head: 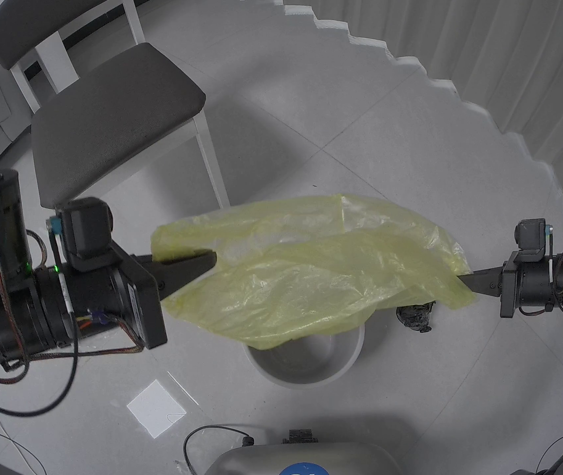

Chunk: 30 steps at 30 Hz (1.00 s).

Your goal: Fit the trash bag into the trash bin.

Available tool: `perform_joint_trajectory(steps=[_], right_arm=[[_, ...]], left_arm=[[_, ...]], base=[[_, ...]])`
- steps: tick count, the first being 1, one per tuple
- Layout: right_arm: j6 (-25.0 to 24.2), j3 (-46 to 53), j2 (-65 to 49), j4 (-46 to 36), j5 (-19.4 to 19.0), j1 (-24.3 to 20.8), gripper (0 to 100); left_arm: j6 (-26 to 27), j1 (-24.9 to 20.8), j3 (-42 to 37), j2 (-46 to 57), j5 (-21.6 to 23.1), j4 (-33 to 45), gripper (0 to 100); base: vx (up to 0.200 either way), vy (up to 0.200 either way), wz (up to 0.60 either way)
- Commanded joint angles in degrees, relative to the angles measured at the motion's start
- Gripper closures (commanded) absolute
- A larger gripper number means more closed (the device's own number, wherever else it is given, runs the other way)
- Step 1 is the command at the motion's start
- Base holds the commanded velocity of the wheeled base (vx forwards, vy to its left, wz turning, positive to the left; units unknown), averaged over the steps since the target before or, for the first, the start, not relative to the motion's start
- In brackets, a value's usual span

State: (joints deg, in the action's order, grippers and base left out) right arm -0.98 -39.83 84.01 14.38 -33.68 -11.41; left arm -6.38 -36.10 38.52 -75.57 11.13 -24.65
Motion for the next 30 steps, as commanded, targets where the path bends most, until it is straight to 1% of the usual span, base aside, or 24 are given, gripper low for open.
perform_joint_trajectory(steps=[1, 2, 4, 5, 6, 10, 13, 17, 21, 26, 27, 30], right_arm=[[0.18, 1.33, 0.63, 0.12, -0.07, -0.1, 100], [0.18, 1.33, 0.72, 0.12, -0.07, -0.1, 100], [0.1, 1.42, 1.78, 1.7, -0.07, 0.07, 100], [0.01, 1.42, 1.95, 2.14, -0.07, 0.16, 100], [-0.17, 1.59, 3.09, 3.9, -0.16, 0.16, 100], [-0.17, 2.74, 5.99, 7.41, -0.16, 0.25, 100], [-0.26, 3.09, 8.46, 9.87, -0.16, 0.25, 100], [-0.17, 2.91, 13.03, 13.3, -0.07, 0.16, 100], [-0.17, 3.09, 16.19, 15.94, 0.28, -0.02, 100], [-0.26, 2.74, 19.88, 18.57, 0.28, -0.02, 100], [-0.17, 3.0, 21.11, 19.72, 0.28, -0.1, 100], [-0.17, 2.74, 22.96, 21.83, 0.28, -0.1, 100]], left_arm=[[-0.92, 0.41, -4.07, -3.36, 0.21, -4.27, 100], [-0.92, 0.5, -4.42, -3.53, 0.21, -4.97, 100], [-0.83, 1.82, -7.5, -6.87, 0.47, -11.83, 100], [-0.83, 2.17, -8.02, -7.49, 0.47, -13.06, 100], [-0.74, 2.87, -9.43, -10.04, 0.47, -17.89, 100], [-0.83, 3.14, -12.42, -14.52, 0.56, -25.54, 100], [-0.74, 4.54, -14.18, -17.07, 0.74, -28.61, 100], [-0.74, 6.65, -15.32, -19.79, 2.41, -31.25, 100], [-0.66, 7.0, -16.9, -22.16, 2.84, -31.6, 100], [-0.92, 7.71, -17.34, -25.94, 2.93, -34.15, 100], [-0.92, 8.5, -17.25, -27.88, 3.02, -36.52, 100], [-0.83, 8.85, -16.99, -31.22, 3.2, -41.53, 100]], base=[[0.0, 0.0, 0.0], [0.0, 0.0, 0.0], [0.0, 0.0, 0.0], [0.0, 0.0, 0.0], [0.0, 0.0, 0.0], [0.0, 0.0, 0.0], [0.0, 0.0, 0.0], [0.0, 0.0, 0.0], [0.0, 0.0, 0.0], [0.0, 0.0, 0.0], [0.0, 0.0, 0.0], [0.0, 0.0, 0.0]])
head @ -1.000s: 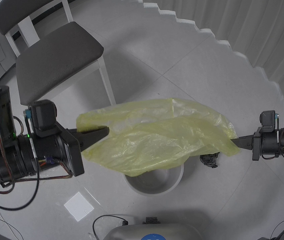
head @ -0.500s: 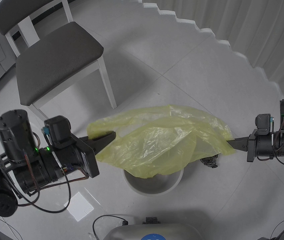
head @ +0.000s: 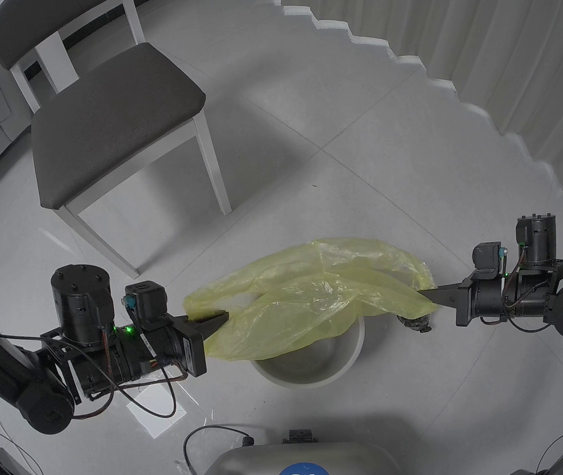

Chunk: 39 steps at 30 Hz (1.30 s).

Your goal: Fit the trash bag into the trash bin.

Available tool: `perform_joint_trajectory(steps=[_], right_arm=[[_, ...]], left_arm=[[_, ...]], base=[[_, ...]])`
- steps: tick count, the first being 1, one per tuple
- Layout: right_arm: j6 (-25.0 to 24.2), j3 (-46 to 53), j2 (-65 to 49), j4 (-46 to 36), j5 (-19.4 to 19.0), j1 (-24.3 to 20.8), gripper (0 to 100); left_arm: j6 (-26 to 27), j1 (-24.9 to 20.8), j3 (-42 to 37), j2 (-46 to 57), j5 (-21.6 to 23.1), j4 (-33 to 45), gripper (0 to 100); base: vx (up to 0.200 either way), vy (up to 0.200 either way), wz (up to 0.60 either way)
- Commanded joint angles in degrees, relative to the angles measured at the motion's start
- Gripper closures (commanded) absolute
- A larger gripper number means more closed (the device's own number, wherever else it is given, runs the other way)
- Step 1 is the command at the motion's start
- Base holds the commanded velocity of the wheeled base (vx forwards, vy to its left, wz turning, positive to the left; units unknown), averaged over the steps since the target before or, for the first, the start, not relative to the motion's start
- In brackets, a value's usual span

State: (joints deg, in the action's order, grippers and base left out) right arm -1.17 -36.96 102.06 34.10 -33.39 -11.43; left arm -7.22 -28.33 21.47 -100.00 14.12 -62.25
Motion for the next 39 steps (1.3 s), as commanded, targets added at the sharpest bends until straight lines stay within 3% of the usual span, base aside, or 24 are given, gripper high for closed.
perform_joint_trajectory(steps=[1, 8, 15, 20, 24, 31, 39], right_arm=[[0.03, -0.13, 4.9, 2.11, -0.01, -0.08, 100], [-0.06, -3.03, 9.56, 7.74, -0.27, 0.45, 100], [0.73, -5.84, 13.78, 8.27, -0.54, 0.27, 100], [0.99, -6.72, 19.32, 14.24, -0.8, 0.27, 100], [0.29, -7.25, 21.69, 18.64, -0.8, 0.54, 100], [0.56, -7.6, 24.85, 20.22, -0.89, 0.71, 100], [0.29, -8.3, 27.23, 22.07, -1.5, 0.62, 100]], left_arm=[[0.01, 1.08, 0.07, -6.79, 0.21, -3.94, 100], [-0.17, 3.63, 3.41, -16.81, 2.14, -18.61, 100], [-2.36, 5.74, 4.46, -20.15, 5.04, -21.87, 100], [-2.71, 6.89, 4.99, -25.51, 5.31, -27.4, 100], [-2.71, 7.68, 7.1, -27.88, 5.22, -27.76, 100], [-2.63, 5.83, 8.06, -30.69, 5.4, -27.76, 100], [-2.45, 7.41, 8.85, -32.45, 6.98, -27.76, 100]], base=[[0.0, 0.0, 0.0], [0.0, 0.0, 0.0], [0.0, 0.0, 0.0], [0.0, 0.0, 0.0], [0.0, 0.0, 0.0], [0.0, 0.0, 0.0], [0.0, 0.0, 0.0]])
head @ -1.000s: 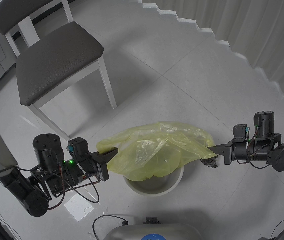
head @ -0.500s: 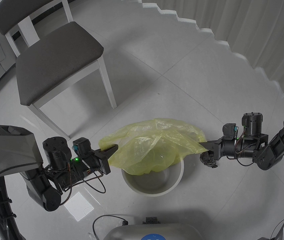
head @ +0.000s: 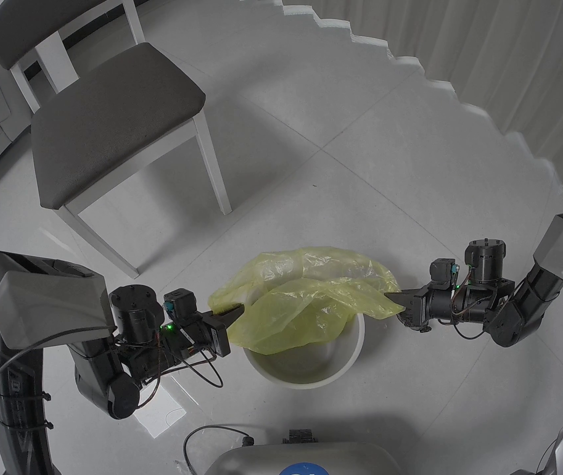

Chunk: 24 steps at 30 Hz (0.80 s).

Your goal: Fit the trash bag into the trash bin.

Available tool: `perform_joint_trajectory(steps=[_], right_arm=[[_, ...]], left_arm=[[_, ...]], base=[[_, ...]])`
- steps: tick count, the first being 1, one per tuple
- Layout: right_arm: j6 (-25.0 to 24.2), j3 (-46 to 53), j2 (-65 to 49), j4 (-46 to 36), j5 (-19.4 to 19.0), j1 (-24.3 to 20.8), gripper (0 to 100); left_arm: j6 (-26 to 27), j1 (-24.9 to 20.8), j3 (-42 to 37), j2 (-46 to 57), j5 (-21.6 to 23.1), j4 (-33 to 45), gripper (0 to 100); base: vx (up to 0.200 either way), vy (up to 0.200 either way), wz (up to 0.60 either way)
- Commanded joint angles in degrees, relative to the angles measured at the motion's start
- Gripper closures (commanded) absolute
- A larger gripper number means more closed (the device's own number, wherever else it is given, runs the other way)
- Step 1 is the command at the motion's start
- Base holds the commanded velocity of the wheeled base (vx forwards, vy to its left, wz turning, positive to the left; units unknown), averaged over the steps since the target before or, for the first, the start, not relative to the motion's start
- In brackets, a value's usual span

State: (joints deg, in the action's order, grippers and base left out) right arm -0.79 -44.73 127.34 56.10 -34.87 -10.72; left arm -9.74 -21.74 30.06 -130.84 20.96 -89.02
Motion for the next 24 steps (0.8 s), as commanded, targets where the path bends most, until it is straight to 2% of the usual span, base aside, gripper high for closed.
perform_joint_trajectory(steps=[1, 7, 12, 13, 18, 24], right_arm=[[0.0, -0.54, 2.38, 0.24, -0.03, -0.1, 100], [-0.79, -0.54, 3.53, 3.31, -2.75, -0.01, 100], [-1.14, -0.45, 4.49, 4.63, -2.84, 0.08, 100], [-1.14, -0.36, 4.58, 4.63, -2.84, 0.08, 0], [-1.05, -0.01, 4.93, 4.54, -2.84, 1.14, 0], [-1.14, -0.54, 6.69, 4.63, -2.84, 2.37, 0]], left_arm=[[0.07, 1.08, 0.44, -1.87, 0.05, -0.98, 100], [-0.1, 3.02, 1.4, -3.19, -0.39, -0.98, 100], [-0.19, 2.4, 1.84, -3.02, -0.48, -0.98, 100], [-0.28, 2.22, 1.93, -2.93, -0.48, -0.98, 100], [-0.81, 1.35, 2.37, -2.75, -0.57, -0.98, 100], [-3.97, 0.03, 5.97, -2.58, -3.9, -0.98, 100]], base=[[0.0, 0.0, 0.0], [0.0, 0.0, 0.0], [0.0, 0.0, 0.0], [0.0, 0.0, 0.0], [0.0, 0.0, 0.0], [0.0, 0.0, 0.0]])
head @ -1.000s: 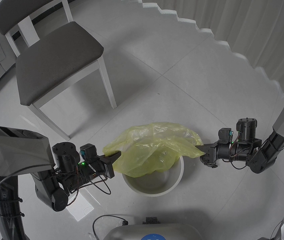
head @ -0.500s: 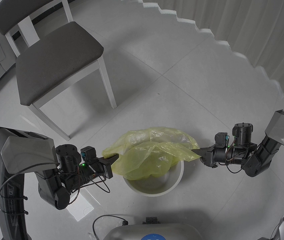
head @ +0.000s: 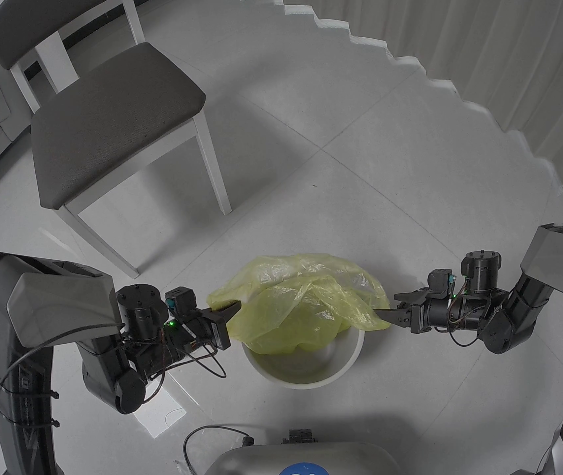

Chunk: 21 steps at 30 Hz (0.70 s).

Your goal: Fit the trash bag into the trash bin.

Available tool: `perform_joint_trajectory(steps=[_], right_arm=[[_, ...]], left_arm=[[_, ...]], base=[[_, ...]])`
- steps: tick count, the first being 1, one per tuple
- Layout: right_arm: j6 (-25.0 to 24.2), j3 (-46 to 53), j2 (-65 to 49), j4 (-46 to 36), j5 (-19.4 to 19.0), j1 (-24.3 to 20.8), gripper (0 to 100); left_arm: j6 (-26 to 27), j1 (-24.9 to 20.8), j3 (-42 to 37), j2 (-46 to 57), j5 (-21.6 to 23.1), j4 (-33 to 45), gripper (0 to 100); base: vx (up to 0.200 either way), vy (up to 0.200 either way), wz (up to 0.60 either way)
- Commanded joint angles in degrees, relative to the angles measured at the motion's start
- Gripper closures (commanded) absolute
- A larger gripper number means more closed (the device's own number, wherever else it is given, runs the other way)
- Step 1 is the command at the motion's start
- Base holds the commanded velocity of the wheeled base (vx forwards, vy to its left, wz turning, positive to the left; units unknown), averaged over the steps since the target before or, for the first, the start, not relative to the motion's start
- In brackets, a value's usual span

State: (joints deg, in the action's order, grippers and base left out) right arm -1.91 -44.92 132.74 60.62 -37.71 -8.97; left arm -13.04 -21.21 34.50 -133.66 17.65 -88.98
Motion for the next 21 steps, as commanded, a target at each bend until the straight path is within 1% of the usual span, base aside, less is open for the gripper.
perform_joint_trajectory(steps=[1, 7, 14, 18, 19, 21], right_arm=[[-0.02, -0.34, 1.29, 0.02, 0.0, 0.71, 0], [0.07, -1.13, 2.87, -0.16, 0.0, 1.41, 0], [0.77, 0.27, 4.45, 0.2, 0.0, 1.85, 0], [3.67, 5.37, 3.84, 3.01, 0.0, 2.47, 0], [4.73, 7.74, 2.96, 5.29, 0.0, 2.82, 0], [5.08, 9.15, 2.52, 6.79, 0.0, 2.91, 0]], left_arm=[[-0.67, -0.5, 1.27, 0.42, -0.51, -1.02, 100], [-0.32, -0.32, -1.19, -0.11, 0.19, -1.02, 100], [-0.14, -0.06, -1.45, -2.48, 0.63, -1.02, 100], [0.12, -0.41, -4.18, -2.05, 0.63, -1.02, 100], [0.12, -0.5, -5.06, -1.52, 0.63, -1.02, 100], [0.12, -0.59, -5.5, -1.43, 0.63, -1.02, 100]], base=[[0.0, 0.0, 0.0], [0.0, 0.0, 0.0], [0.0, 0.0, 0.0], [0.0, 0.0, 0.0], [0.0, 0.0, 0.0], [0.0, 0.0, 0.0]])
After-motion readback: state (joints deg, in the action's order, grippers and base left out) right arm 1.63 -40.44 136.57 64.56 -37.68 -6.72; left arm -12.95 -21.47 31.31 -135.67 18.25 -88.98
